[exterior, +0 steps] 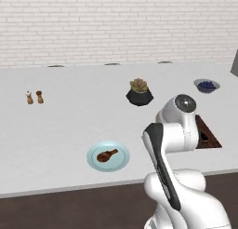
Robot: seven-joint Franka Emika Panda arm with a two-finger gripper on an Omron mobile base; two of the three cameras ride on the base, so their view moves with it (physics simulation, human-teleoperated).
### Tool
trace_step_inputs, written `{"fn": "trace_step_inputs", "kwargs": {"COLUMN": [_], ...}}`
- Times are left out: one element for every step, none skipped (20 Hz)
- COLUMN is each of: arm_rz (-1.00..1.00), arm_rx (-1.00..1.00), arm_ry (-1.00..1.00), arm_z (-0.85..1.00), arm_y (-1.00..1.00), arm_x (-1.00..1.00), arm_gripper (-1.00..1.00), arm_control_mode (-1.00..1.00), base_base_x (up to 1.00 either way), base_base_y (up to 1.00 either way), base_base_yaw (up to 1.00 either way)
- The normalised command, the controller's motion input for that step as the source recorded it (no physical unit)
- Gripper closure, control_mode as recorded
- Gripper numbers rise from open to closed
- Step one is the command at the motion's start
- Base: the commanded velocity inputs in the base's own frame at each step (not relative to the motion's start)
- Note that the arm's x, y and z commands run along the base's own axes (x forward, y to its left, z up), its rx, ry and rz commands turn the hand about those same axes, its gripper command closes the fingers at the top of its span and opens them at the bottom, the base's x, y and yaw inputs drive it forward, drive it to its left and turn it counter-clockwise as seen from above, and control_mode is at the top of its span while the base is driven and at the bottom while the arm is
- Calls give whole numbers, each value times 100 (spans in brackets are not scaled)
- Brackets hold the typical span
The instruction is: Pick up the knife from the drawer and place it on the cutting board. Then place the meat from the plate to the cutting board.
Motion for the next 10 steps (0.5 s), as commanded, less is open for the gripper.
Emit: {"fn": "trace_step_inputs", "kwargs": {"arm_rz": [44, 44, 43, 43, 43, 45, 46, 49, 47, 50], "arm_rx": [-31, -28, -23, -19, -19, -27, -23, -17, -9, 0], "arm_ry": [0, 7, 13, 14, 19, 24, 26, 27, 33, 41], "arm_z": [19, 5, 0, 0, -22, -34, -37, -41, -31, -20], "arm_y": [100, 100, 100, 100, 93, 78, 61, 44, 39, 14], "arm_x": [0, 0, 0, 11, 22, 15, 32, 45, 59, 79], "arm_gripper": [-100, -100, -100, -100, -100, -100, -100, -100, -100, -100], "arm_control_mode": [-100, -100, -100, -100, -100, -100, -100, -100, -100, -100], "base_base_x": [0, 0, 0, 0, 0, 0, 0, 0, 0, 0], "base_base_y": [0, 0, 0, 0, 0, 0, 0, 0, 0, 0], "base_base_yaw": [0, 0, 0, 0, 0, 0, 0, 0, 0, 0]}}
